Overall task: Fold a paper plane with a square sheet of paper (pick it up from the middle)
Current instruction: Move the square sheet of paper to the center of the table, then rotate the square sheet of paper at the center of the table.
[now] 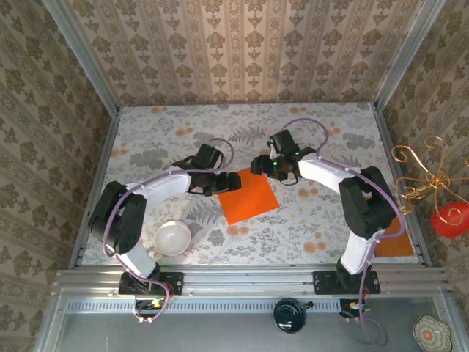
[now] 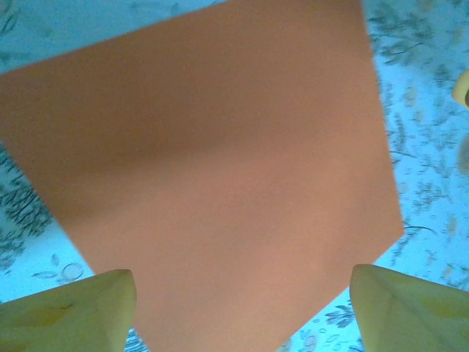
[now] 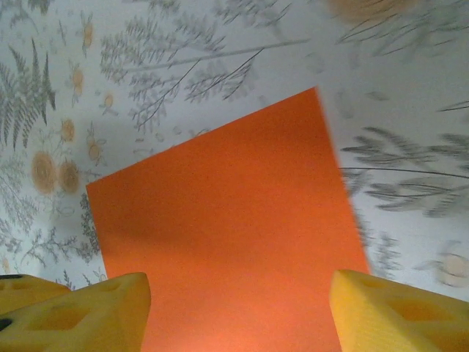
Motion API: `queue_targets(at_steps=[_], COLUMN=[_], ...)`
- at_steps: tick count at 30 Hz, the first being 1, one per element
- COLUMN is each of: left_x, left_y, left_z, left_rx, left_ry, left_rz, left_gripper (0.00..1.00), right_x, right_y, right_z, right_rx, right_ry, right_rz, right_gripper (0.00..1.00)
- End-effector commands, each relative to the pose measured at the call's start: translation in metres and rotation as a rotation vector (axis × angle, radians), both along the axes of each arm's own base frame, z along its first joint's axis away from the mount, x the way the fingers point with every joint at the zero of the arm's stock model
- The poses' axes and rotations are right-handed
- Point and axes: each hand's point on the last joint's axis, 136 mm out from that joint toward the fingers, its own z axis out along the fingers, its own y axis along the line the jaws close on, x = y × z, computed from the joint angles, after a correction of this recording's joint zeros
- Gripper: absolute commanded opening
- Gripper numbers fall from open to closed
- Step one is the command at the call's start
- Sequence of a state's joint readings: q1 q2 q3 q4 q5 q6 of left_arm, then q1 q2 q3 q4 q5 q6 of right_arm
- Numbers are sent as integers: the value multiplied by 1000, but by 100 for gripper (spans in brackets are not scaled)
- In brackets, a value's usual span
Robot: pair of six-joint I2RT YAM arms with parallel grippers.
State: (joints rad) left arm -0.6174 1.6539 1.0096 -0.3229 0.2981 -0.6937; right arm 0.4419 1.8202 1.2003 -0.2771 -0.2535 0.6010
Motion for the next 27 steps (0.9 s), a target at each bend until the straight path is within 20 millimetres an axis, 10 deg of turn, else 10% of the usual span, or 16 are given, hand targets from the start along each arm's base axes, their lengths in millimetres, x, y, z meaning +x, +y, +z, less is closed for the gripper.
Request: queue_targets(at_steps=[1, 16, 27], left_x=[3, 0, -3], left_y=[4, -1, -12], left_z=[0, -14, -13], left_rx=[-20, -58, -99], left_ry=[16, 68, 76], left_rz=[71, 97, 77], left_gripper=[79, 83, 84], right_x=[-10, -11, -40], right_y=[15, 13, -34], right_z=[-13, -57, -71], right_rx=[-9, -83, -135], right_ry=[76, 207, 262], right_rz=[56, -25, -352], right_gripper=[65, 60, 59])
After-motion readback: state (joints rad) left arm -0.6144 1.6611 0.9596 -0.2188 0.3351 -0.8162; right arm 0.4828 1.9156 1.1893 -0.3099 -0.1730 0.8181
